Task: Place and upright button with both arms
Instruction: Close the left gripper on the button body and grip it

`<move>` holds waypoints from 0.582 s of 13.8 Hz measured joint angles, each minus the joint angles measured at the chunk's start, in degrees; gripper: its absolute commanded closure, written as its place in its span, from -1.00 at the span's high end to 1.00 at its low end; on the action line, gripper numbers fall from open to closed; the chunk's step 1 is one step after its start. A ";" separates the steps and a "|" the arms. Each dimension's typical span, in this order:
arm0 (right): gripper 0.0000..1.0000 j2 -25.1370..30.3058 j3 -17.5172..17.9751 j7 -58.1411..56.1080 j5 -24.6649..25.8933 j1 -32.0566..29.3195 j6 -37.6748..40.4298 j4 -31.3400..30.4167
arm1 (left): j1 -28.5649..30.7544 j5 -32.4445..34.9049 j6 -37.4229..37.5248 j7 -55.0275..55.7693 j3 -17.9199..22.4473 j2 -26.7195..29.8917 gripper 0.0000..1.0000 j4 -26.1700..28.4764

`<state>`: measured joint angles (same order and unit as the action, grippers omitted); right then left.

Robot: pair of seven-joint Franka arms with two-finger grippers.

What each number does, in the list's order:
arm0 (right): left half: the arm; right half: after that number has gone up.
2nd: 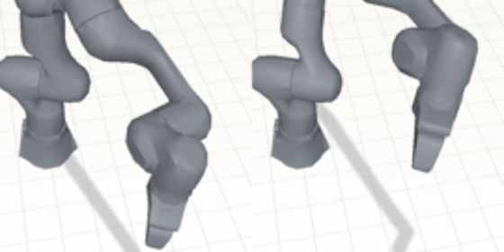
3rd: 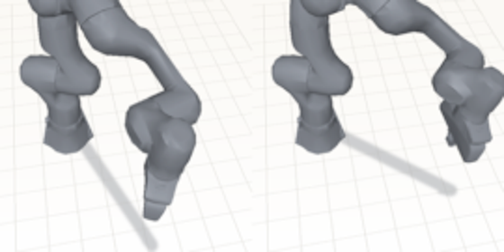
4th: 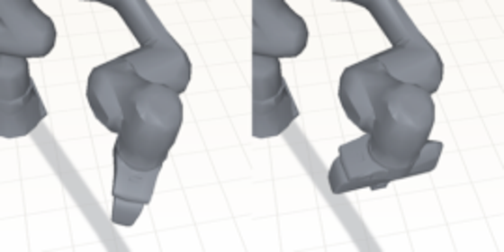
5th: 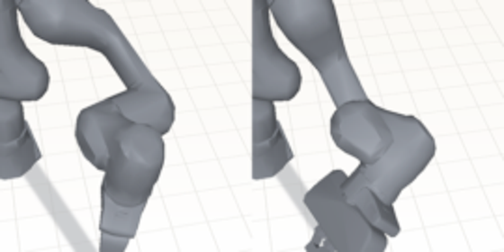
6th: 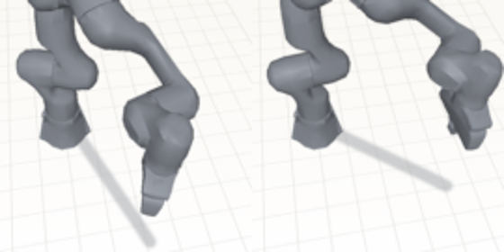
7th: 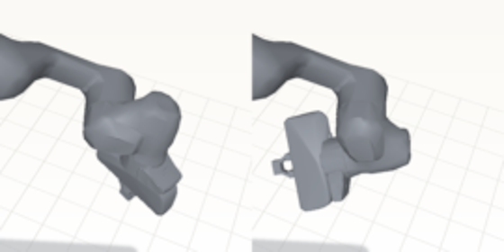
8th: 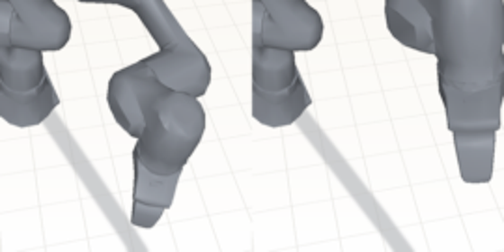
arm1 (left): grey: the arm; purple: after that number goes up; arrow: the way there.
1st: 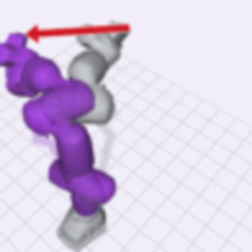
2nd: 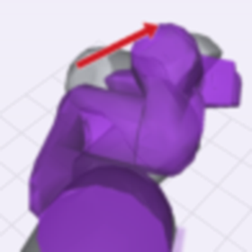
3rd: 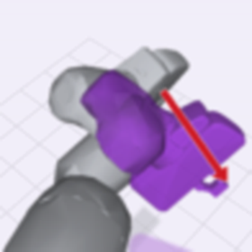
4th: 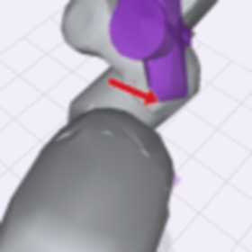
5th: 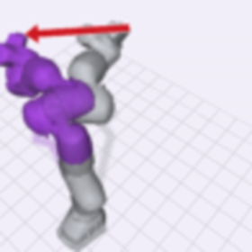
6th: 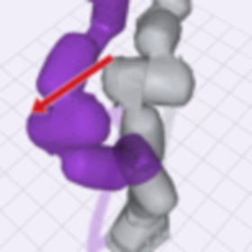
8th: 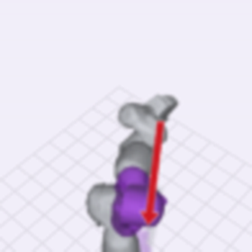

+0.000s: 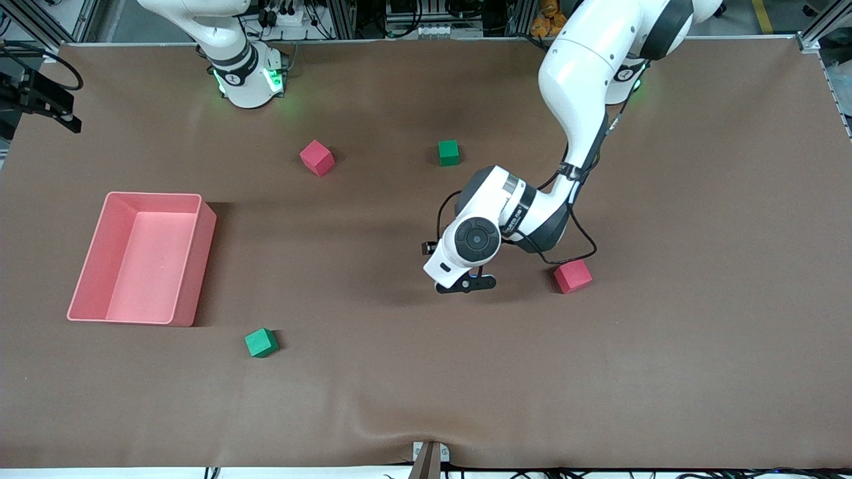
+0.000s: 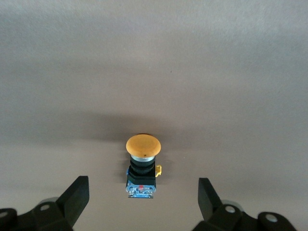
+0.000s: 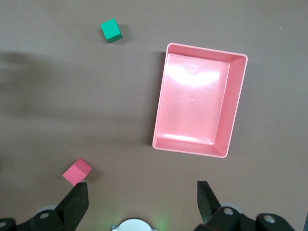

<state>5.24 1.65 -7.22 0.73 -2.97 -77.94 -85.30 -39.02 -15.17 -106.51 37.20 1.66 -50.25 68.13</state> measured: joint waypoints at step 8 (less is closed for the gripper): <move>1.00 -3.27 -0.48 2.39 -0.07 0.91 -0.26 -0.71 | -1.80 1.69 0.02 0.00 0.13 -0.57 0.87 1.61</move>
<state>1.97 1.17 -4.83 0.66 -2.06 -78.20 -86.02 -40.82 -13.48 -106.49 37.20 1.78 -50.82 69.74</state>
